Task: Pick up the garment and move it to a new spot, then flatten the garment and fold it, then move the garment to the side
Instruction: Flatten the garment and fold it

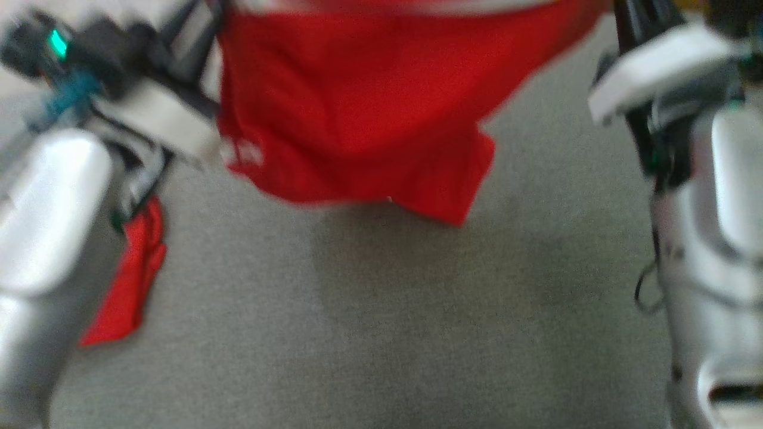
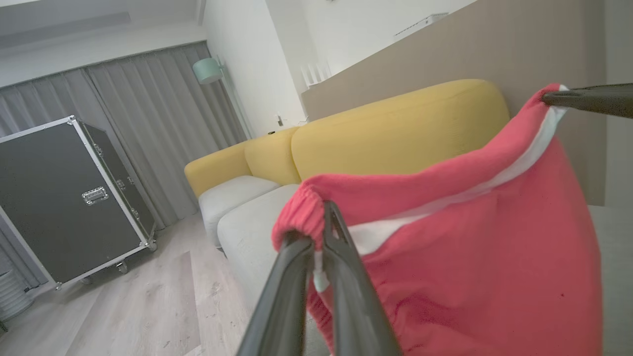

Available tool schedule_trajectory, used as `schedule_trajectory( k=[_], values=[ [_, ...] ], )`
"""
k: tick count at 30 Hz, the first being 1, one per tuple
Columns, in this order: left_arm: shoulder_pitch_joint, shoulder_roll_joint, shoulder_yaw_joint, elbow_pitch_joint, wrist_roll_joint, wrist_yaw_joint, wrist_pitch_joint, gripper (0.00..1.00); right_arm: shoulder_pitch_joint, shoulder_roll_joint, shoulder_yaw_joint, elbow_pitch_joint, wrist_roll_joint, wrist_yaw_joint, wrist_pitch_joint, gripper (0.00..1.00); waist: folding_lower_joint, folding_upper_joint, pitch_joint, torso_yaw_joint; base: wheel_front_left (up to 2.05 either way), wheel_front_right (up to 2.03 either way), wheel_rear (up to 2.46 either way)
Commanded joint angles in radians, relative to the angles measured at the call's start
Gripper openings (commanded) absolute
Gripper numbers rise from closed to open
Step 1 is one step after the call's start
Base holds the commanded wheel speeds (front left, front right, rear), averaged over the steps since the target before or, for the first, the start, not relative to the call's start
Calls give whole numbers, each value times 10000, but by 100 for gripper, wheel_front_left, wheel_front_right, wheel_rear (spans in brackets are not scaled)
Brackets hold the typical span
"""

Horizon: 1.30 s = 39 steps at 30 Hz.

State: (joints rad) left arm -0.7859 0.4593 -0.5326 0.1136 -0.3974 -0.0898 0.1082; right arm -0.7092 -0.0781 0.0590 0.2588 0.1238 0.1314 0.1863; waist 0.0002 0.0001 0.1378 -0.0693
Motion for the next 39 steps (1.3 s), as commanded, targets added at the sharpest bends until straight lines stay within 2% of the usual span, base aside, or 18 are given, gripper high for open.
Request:
schedule_trajectory(
  k=[1,5,10,13,17,22,26,31,39],
  values=[
    [-1294,381,515,285,125,-83,-156,0,-1269,-103,395,94,-6,-7,-24,0,-2,-1,1084,-210,0,0,0],
    [-2899,140,548,1736,296,-208,-811,0,-3261,-99,280,1896,221,-7,-882,0,-2,-1,1982,-414,0,0,0],
    [-4783,-425,670,3547,597,-194,-2159,0,-5465,-72,-228,4176,-6,-7,-2658,0,-2,-1,2608,-506,0,0,0],
    [-5636,-731,813,4424,762,-42,-3160,0,-6388,-27,-641,5274,-283,-7,-3725,0,-2,-1,2799,-525,0,0,0],
    [-5973,-1177,696,5253,874,-89,-3599,0,-6844,-72,-814,6445,-620,-7,-4276,0,-2,-1,2971,-459,0,0,0],
    [-5353,-1656,231,5810,846,-282,-3690,0,-6411,-384,-604,7756,-879,-7,-4417,0,-2,-1,3228,-250,0,0,0],
    [-4472,-1717,-214,5701,934,-357,-3695,0,-5884,-638,-296,8599,-1057,-7,-4414,0,-2,-1,3203,-123,0,0,0],
    [-2740,-1686,-847,5482,688,-400,-3698,0,-4942,-1049,440,9816,-917,-7,-3619,0,-2,-1,2835,121,0,0,0],
    [-587,-1048,-2093,4713,-48,-406,-3699,0,-3503,-1616,2111,10146,-62,-7,-2344,0,-2,-1,1980,113,0,0,0]
  ],
)
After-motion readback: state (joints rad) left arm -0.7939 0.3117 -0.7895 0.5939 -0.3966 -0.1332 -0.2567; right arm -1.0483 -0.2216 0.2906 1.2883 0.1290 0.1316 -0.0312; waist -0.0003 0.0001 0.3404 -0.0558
